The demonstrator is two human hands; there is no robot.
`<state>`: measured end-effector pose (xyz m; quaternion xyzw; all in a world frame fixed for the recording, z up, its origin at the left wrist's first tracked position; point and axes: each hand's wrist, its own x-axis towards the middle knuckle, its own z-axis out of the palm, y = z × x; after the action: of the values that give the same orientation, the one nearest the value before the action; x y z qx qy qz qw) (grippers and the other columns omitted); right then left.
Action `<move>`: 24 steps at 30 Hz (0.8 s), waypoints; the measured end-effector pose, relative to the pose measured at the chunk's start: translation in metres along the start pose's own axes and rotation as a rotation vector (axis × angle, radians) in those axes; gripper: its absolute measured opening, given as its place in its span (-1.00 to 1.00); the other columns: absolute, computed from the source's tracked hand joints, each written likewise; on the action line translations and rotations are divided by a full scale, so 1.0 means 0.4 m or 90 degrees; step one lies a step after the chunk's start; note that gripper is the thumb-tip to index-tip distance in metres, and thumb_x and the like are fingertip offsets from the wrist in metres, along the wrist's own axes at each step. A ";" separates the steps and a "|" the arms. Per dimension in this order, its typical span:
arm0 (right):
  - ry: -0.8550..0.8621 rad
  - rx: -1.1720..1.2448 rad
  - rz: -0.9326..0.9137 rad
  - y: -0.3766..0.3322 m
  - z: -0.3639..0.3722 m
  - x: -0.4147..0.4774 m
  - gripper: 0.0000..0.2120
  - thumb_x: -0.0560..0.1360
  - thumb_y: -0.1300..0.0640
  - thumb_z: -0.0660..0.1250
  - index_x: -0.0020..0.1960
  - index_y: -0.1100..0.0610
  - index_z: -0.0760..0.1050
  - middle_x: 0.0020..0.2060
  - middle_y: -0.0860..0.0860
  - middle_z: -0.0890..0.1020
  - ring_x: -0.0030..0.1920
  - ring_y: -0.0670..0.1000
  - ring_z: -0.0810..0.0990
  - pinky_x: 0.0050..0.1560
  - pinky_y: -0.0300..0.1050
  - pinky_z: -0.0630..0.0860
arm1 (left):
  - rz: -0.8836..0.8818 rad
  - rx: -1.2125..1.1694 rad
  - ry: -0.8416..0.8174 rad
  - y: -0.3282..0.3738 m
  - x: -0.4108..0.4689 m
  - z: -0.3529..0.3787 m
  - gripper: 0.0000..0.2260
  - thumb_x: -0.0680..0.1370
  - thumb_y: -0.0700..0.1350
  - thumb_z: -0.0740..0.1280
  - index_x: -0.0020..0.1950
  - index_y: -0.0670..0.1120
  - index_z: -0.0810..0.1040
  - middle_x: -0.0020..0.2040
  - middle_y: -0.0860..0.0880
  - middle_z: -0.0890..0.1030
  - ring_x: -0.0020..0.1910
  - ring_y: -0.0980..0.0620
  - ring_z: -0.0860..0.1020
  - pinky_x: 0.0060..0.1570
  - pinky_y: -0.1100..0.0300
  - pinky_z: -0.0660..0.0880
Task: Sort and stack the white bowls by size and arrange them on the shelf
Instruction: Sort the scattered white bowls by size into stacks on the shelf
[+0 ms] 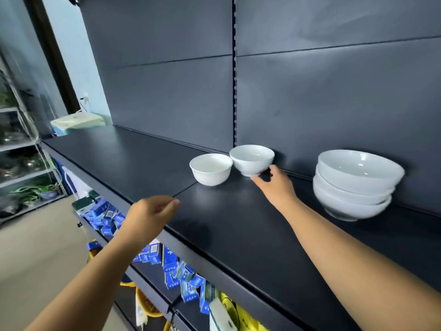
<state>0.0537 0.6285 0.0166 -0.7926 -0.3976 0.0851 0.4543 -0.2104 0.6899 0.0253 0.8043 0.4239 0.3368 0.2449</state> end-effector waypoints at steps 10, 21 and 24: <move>0.043 0.348 0.152 0.019 0.056 0.174 -0.43 0.33 -0.04 0.46 0.24 0.11 0.35 0.15 -0.04 0.52 0.16 -0.03 0.49 0.16 -0.14 0.39 | -0.146 -0.355 -0.157 -0.070 0.234 0.109 -0.22 0.22 0.30 0.46 0.36 0.05 0.33 0.25 0.02 0.48 0.14 0.05 0.54 0.24 0.04 0.43; 0.154 0.670 0.346 -0.027 0.069 0.145 -0.86 0.51 0.15 0.31 0.01 0.22 0.46 0.12 0.10 0.53 0.11 0.07 0.51 0.12 -0.08 0.46 | -0.102 -0.540 -0.311 -0.073 0.340 0.167 -0.62 0.53 0.00 0.29 0.32 0.10 0.29 0.08 -0.05 0.55 -0.10 -0.07 0.63 -0.20 0.28 0.60; 0.217 0.684 0.370 -0.057 0.069 0.117 -0.88 0.52 0.25 0.30 0.03 0.26 0.44 0.21 0.18 0.51 0.03 0.12 0.53 0.07 -0.03 0.48 | -0.094 -0.569 -0.324 -0.084 0.342 0.163 -0.67 0.56 -0.05 0.27 0.32 0.00 0.39 0.13 -0.07 0.56 0.01 -0.11 0.62 -0.16 0.30 0.60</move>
<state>0.0588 0.6859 0.0294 -0.5321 0.0102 0.2655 0.8039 -0.1224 0.8163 0.0055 0.6457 0.2215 0.2601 0.6829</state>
